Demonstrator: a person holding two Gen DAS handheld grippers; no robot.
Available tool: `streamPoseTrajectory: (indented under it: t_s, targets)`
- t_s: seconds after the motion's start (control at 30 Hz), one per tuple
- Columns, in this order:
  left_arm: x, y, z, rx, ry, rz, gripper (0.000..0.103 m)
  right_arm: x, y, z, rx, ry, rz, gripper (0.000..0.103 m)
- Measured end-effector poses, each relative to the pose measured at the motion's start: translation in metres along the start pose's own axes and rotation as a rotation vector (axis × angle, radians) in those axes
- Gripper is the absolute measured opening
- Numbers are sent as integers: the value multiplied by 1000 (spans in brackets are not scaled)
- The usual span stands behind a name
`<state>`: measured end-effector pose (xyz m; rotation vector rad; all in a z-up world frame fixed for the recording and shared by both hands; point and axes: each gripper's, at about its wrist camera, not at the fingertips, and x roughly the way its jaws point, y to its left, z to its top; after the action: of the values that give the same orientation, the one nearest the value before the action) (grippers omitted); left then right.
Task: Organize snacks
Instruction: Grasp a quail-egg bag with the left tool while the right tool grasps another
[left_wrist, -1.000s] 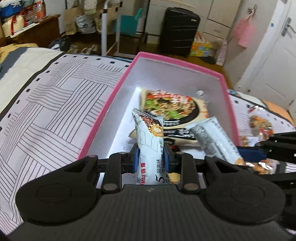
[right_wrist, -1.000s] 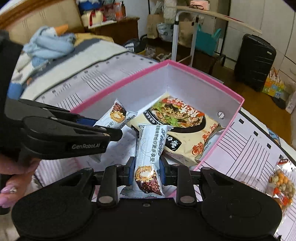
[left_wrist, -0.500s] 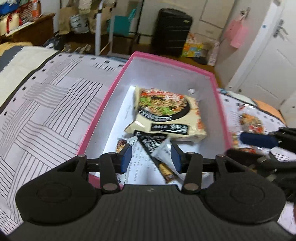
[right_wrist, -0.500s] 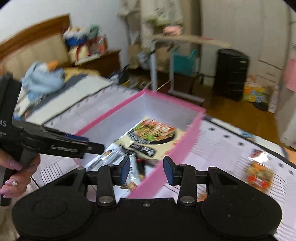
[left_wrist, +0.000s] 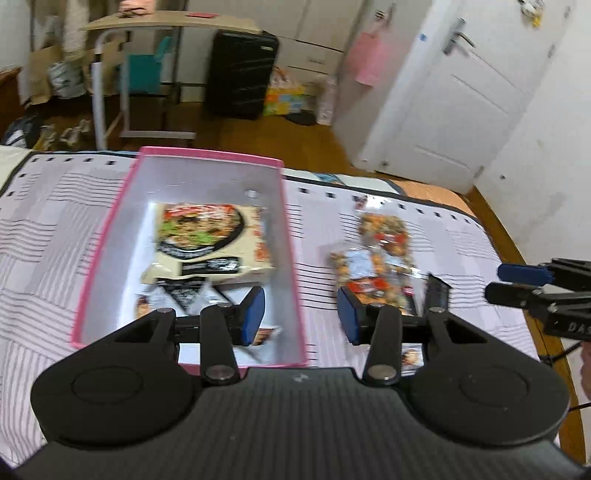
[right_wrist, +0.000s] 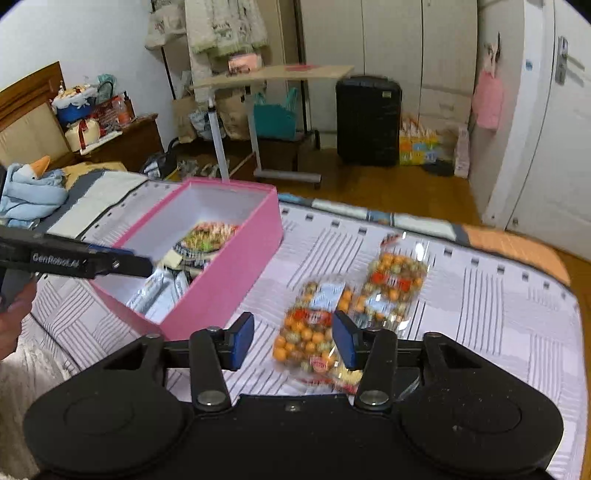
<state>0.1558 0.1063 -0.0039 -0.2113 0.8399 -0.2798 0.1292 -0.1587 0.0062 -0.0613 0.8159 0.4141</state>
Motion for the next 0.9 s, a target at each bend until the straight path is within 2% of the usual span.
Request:
streamPoseTrajectory:
  t_s: [0.03,0.07,0.17,0.2,0.27,0.4,0.53,0.63,0.7,0.87,0.9]
  targets:
    - [4,-7,1,8,6,-9,42,6,0,-2,1,14,6,63]
    - [9,-14,1,11,15,-17,42,13,2,-5,-8,25,12,70]
    - [32,-36,5,10,56,-44,42,33,9,-13,-70,40,12,74]
    - [40,-43,5,13,66,-53,42,40,10,-14,-87,41,3,83]
    - [57,-56,4,24,90,-44,43,55,9,-19,-100,32,-8,93]
    - [95,-68,0,12,148,-54,47,88,1,-27,-105,12,-12,95]
    - [132,-75,-3,13,150,-73,52,126,-9,-39,-105,22,-43,94]
    - [164,-78,-5,1,188,-47,52,145,-8,-49,-130,30,-52,94]
    - [179,-77,-8,0,205,-30,52,152,-6,-53,-136,25,-40,98]
    - [200,-59,-20,-60,244,10,54,171,-1,-62,-182,26,-77,103]
    - [202,-55,-22,-72,239,-3,55,172,-1,-64,-179,19,-76,103]
